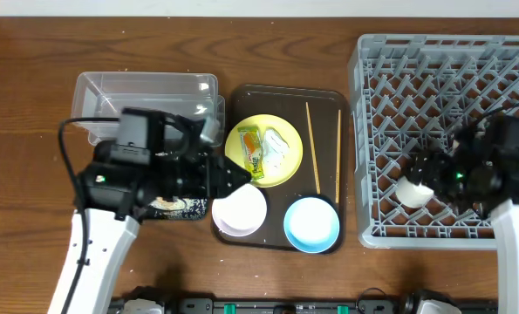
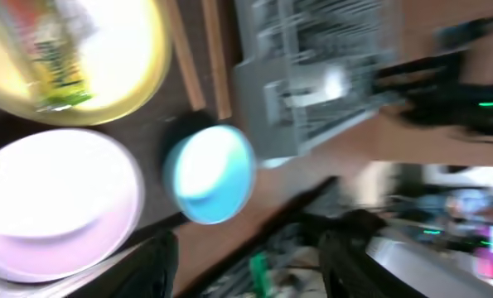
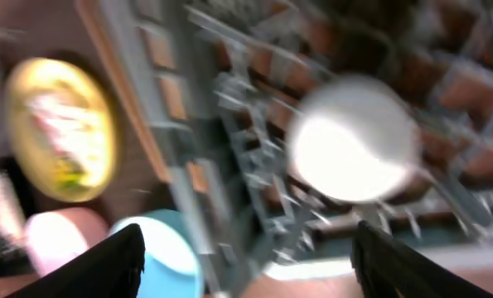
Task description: Sort waste into correct bins and load items into the dishwasher rack
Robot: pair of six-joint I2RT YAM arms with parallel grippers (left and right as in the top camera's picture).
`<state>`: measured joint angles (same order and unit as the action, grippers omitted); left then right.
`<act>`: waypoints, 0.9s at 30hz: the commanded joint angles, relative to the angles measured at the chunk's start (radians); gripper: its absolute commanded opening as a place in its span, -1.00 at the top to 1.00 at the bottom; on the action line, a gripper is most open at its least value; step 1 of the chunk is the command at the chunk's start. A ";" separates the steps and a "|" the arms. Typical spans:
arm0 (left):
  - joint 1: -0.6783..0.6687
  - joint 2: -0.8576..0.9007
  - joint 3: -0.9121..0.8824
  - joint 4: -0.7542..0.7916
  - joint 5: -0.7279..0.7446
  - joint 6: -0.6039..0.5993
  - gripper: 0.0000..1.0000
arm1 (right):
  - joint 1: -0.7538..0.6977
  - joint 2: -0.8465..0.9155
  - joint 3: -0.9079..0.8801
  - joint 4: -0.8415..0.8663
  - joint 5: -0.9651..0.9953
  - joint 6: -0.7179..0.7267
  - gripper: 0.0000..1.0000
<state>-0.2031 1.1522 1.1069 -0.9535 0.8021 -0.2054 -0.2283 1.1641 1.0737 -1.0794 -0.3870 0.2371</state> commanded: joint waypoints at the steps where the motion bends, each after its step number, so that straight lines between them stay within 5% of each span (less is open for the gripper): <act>1: -0.093 0.011 0.014 -0.001 -0.339 0.016 -0.15 | 0.013 -0.106 0.045 0.059 -0.261 -0.101 -0.61; 5: -0.216 0.062 0.013 0.001 -0.577 -0.021 -0.15 | 0.071 -0.192 0.045 0.177 -0.392 -0.103 -0.72; 12: -0.393 0.263 0.008 0.013 -0.721 -0.139 -0.13 | 0.163 -0.225 0.043 0.196 -0.342 -0.092 -0.75; 19: -0.476 0.488 0.008 0.100 -0.735 -0.299 0.15 | 0.174 -0.198 0.043 0.167 -0.338 -0.092 -0.75; 27: -0.541 0.614 0.008 0.177 -0.736 -0.332 0.34 | 0.174 -0.188 0.043 0.155 -0.335 -0.092 -0.75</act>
<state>-0.7296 1.7493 1.1069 -0.7799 0.0902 -0.5060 -0.0616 0.9752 1.1061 -0.9222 -0.7174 0.1551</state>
